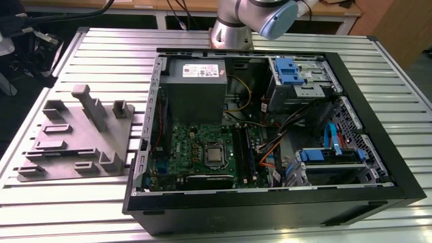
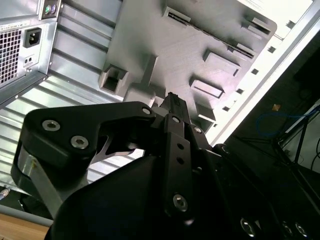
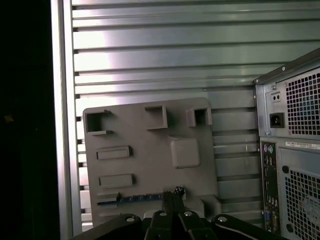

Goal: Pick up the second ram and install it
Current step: 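Reach for the second ram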

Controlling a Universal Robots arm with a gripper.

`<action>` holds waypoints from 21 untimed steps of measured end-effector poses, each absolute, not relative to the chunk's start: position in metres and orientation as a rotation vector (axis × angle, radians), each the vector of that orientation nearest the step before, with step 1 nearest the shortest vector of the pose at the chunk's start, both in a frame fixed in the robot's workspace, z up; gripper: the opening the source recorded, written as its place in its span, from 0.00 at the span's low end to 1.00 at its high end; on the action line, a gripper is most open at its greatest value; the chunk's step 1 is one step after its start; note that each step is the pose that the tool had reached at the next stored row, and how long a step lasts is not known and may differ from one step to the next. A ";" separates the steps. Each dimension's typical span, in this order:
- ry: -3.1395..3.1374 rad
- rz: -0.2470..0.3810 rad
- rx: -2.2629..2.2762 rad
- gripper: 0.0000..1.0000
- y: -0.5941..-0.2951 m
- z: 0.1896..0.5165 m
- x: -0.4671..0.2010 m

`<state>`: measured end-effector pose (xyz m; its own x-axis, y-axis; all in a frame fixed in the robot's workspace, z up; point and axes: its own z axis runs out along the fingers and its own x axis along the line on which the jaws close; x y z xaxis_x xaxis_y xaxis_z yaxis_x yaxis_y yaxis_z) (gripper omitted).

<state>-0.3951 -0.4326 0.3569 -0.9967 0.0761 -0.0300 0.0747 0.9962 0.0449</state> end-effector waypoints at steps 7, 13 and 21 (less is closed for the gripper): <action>3.107 0.068 0.118 0.10 -0.435 0.348 -0.400; 3.107 0.068 0.118 0.10 -0.437 0.340 -0.405; 3.107 0.068 0.117 0.10 -0.440 0.331 -0.414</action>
